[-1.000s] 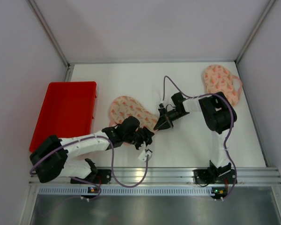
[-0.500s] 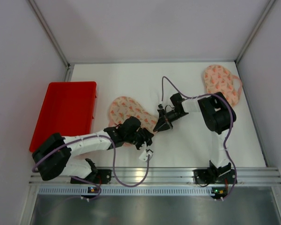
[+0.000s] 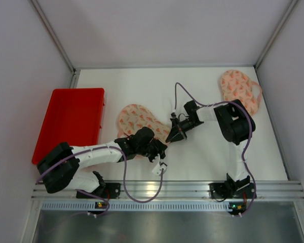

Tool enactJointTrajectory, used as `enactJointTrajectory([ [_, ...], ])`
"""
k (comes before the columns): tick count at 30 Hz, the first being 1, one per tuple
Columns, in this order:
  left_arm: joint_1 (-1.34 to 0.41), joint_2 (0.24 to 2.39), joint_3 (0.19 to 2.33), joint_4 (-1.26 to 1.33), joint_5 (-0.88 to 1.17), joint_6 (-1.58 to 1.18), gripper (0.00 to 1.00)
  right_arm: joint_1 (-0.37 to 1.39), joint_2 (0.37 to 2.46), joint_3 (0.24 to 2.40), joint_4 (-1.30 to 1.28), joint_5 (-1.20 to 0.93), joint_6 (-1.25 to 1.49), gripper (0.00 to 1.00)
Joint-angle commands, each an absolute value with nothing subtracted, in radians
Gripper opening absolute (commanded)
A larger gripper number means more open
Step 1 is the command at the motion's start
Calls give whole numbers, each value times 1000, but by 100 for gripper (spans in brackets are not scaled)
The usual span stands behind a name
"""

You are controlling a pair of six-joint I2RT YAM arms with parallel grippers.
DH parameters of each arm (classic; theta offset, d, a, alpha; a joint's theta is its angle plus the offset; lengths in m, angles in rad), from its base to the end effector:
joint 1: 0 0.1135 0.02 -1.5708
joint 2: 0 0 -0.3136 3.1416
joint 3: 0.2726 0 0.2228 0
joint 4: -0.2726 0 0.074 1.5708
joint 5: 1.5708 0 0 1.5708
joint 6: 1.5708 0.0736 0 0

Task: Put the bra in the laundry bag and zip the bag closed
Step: Zip the zipper on the laundry bag.

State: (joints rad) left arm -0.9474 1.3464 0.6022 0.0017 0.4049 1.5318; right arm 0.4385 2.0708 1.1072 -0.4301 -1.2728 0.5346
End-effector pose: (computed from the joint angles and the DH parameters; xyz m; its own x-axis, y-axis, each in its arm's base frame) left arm 0.1242 -0.2224 0.2222 0.8996 0.3221 -0.2949 0.4301 -0.5368 0.7258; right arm 0.2951 0.2161 0.1526 -0.9081 -0.2606 0.3278 0.2156 0.3802 0.8994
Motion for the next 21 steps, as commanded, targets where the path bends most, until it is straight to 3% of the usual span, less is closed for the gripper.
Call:
enactJointTrajectory([
  [1, -950, 1333, 615, 71, 411, 1546, 19, 460, 2046, 1131, -448, -1293, 532, 0],
  [4, -950, 1306, 594, 66, 413, 1548, 9, 462, 2048, 1132, -448, -1292, 531, 0],
  [9, -950, 1255, 577, 12, 393, 1554, 0, 459, 2046, 1132, -449, -1290, 525, 0],
  [21, -950, 1112, 512, -133, 374, 1490, 0, 417, 2054, 1146, -466, -1279, 489, 0],
])
